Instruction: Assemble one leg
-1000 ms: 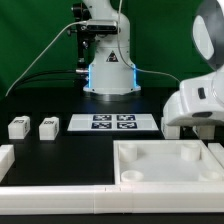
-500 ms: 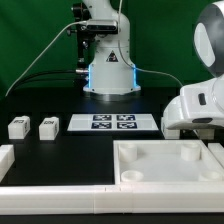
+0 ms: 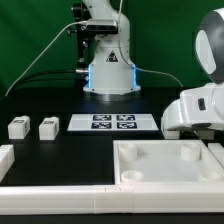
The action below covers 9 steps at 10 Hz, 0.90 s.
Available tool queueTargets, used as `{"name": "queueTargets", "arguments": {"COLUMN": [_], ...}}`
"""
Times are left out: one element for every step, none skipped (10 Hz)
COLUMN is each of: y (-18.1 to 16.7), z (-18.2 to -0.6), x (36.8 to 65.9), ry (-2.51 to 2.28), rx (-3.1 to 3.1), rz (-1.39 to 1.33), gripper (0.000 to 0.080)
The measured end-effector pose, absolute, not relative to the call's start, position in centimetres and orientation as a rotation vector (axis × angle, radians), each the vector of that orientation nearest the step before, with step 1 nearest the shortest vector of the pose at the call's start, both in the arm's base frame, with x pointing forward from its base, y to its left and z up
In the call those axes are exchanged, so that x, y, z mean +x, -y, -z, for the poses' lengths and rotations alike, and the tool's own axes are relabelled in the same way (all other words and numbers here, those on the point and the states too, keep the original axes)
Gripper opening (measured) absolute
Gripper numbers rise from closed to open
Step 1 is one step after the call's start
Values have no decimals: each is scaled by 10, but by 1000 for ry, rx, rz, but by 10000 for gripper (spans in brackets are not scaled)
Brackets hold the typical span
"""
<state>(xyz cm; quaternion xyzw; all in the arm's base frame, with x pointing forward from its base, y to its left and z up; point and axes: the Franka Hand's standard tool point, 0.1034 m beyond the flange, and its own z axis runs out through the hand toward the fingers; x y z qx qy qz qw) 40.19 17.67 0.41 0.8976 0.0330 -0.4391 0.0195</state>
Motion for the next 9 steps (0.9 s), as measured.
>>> {"name": "queueTargets", "arguments": {"y": [-177, -177, -177, -177, -177, -176, -176, -176, -175], "z": [-4, -4, -4, -4, -4, -4, -4, -6, -11], "x": [402, 402, 402, 402, 402, 402, 402, 403, 406], "ry": [-102, -102, -102, -102, -102, -102, -101, -101, -103], "rx": [2785, 2785, 2786, 2786, 2786, 2786, 2786, 2787, 2791], "rz": [1363, 1363, 1363, 1363, 1363, 1363, 1362, 1360, 1355], "gripper": [520, 520, 381, 290, 290, 291, 291, 291, 291]}}
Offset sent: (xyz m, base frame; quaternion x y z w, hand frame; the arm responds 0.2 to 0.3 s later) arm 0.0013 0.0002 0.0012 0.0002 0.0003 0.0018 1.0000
